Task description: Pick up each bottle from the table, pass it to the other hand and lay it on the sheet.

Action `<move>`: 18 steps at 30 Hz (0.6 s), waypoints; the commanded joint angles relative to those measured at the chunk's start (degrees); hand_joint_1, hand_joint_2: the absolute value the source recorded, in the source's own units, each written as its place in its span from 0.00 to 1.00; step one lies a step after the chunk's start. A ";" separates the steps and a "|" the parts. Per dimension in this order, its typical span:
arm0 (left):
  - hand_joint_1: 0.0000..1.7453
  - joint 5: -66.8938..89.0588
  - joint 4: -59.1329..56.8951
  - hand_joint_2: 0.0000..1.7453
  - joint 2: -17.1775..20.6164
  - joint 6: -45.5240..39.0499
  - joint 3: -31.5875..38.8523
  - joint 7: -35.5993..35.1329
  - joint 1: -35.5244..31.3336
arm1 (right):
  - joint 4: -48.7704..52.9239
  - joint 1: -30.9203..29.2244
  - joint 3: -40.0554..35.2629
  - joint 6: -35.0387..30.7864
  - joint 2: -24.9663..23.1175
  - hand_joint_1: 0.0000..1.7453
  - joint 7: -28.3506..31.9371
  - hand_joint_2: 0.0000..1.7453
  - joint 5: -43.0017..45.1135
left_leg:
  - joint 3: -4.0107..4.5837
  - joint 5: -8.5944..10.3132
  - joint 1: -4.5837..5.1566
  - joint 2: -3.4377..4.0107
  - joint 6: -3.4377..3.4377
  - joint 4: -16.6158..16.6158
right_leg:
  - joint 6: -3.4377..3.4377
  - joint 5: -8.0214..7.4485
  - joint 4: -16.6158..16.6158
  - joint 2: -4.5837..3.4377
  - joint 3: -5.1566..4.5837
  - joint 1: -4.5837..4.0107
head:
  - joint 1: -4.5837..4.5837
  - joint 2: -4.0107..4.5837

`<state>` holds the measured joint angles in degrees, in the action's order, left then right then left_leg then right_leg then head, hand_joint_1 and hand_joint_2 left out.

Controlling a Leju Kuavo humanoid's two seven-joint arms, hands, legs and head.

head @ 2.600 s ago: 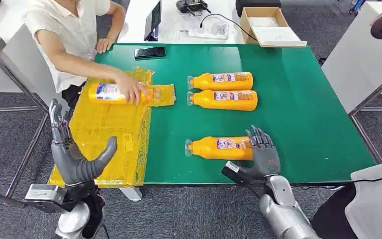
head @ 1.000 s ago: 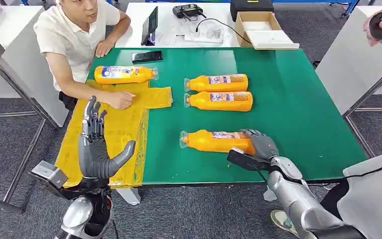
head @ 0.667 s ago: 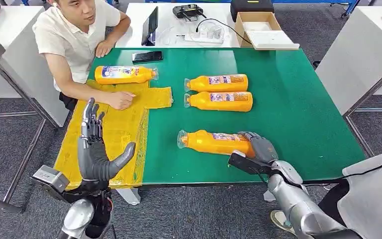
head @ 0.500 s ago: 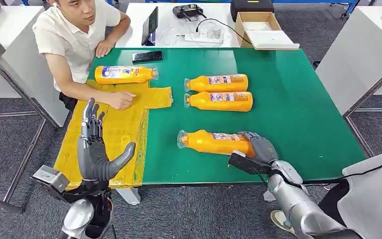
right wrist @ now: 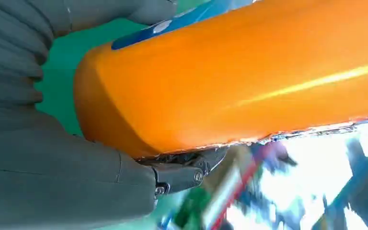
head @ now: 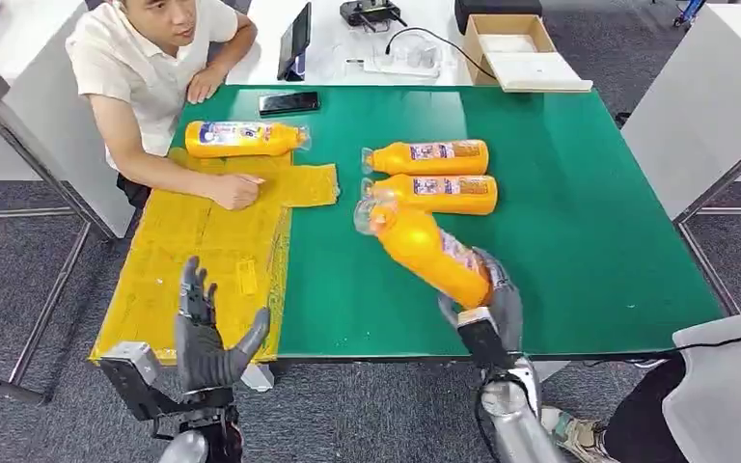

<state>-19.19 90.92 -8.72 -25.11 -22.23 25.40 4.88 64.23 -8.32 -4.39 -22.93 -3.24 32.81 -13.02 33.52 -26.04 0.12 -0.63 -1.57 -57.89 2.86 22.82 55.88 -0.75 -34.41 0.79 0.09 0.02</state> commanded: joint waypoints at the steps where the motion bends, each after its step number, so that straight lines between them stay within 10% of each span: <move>1: 0.00 -0.69 -5.61 1.00 4.08 9.53 -8.30 -2.60 -1.33 | 12.95 2.62 -0.41 -1.43 -2.93 1.00 2.59 1.00 6.48 | -0.23 -0.10 0.02 0.09 0.09 0.06 | -0.10 0.11 -0.02 0.03 0.19 0.00 | 0.04 -0.02; 18: 0.00 -0.99 -7.13 1.00 2.89 18.78 -7.65 -2.94 -3.28 | -10.58 -5.36 -22.05 11.41 -3.81 1.00 -0.10 1.00 -3.83 | -0.21 -0.06 -0.05 0.34 0.09 0.11 | -0.10 -0.04 -0.13 -0.22 0.14 -0.07 | 0.02 0.00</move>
<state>-21.07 87.38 -6.62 -8.04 -29.18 21.90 4.20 72.47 -6.97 -11.57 -15.84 -6.08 32.54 -11.00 33.59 -26.04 0.14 -0.58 -1.57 -57.89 2.87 22.82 55.88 -0.76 -34.49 0.80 0.11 0.02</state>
